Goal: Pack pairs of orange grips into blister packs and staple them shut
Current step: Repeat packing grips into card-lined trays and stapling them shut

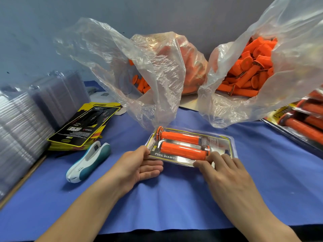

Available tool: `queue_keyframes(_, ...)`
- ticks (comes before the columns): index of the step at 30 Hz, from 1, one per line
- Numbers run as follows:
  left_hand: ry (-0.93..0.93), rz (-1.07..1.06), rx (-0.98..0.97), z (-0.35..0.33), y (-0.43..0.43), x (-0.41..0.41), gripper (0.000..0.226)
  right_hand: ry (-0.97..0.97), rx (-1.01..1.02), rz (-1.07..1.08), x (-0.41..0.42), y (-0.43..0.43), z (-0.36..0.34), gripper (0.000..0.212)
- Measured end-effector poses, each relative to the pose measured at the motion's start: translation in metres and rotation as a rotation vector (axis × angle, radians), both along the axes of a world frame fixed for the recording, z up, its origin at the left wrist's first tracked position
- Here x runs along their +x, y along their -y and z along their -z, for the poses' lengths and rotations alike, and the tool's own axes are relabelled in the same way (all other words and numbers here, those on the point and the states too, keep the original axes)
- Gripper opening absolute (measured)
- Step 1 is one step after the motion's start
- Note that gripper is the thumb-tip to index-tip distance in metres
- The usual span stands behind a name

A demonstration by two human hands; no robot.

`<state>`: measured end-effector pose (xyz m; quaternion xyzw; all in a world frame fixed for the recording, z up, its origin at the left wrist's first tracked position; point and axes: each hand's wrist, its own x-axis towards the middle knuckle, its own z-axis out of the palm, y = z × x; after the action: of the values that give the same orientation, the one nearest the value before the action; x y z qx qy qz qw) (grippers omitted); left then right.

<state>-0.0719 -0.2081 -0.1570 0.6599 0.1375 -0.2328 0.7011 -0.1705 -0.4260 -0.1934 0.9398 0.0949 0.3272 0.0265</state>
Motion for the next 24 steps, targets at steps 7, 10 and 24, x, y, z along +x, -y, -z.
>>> queue_keyframes(7,0.029,0.054,0.058,0.002,0.003,-0.006,0.033,0.021,-0.021,-0.029,0.007,-0.014,-0.003,0.043)
queue_keyframes(10,0.044,0.065,0.079,0.001,0.0,-0.005,0.032,0.015,-0.029,-0.077,0.013,-0.018,-0.008,0.045)
queue_keyframes(24,0.37,0.051,0.411,0.009,-0.004,0.025,0.029,0.057,-0.072,-0.143,0.018,-0.023,-0.002,0.034)
